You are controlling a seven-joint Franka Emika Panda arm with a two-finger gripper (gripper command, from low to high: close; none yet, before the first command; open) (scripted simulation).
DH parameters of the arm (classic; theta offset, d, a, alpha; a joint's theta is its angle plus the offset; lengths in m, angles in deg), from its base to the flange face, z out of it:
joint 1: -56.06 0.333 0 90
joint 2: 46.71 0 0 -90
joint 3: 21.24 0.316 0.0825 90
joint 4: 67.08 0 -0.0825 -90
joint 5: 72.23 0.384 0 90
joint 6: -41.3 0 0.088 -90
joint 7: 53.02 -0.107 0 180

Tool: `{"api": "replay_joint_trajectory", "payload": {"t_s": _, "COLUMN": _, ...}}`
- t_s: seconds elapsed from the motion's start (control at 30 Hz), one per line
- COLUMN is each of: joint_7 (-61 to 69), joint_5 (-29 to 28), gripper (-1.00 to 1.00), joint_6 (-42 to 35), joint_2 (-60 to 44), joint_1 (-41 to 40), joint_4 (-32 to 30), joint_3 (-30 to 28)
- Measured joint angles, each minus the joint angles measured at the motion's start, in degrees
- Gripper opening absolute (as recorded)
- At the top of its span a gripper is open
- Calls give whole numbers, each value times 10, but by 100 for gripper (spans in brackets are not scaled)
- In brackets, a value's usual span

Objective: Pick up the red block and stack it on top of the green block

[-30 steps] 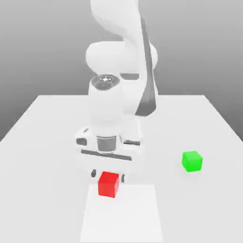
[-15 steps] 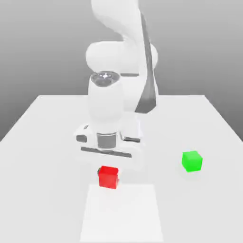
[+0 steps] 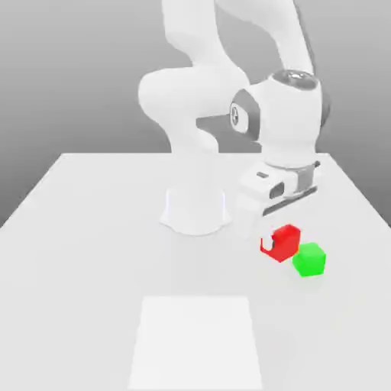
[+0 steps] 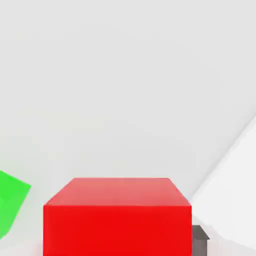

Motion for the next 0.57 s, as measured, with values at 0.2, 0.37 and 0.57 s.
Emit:
{"api": "replay_joint_trajectory", "payload": {"t_s": 0.2, "joint_7": 78, "joint_5": 6, "gripper": -100, "joint_6": 2, "joint_2": 3, "joint_1": 100, "joint_4": -7, "joint_3": 42}}
{"api": "replay_joint_trajectory", "payload": {"t_s": 0.37, "joint_7": 53, "joint_5": -38, "gripper": -100, "joint_6": 79, "joint_2": -79, "joint_1": 77, "joint_4": -4, "joint_3": 59}}
{"api": "replay_joint_trajectory", "payload": {"t_s": 0.57, "joint_7": 24, "joint_5": -79, "gripper": 100, "joint_6": 148, "joint_2": -149, "joint_1": 65, "joint_4": -3, "joint_3": 59}}
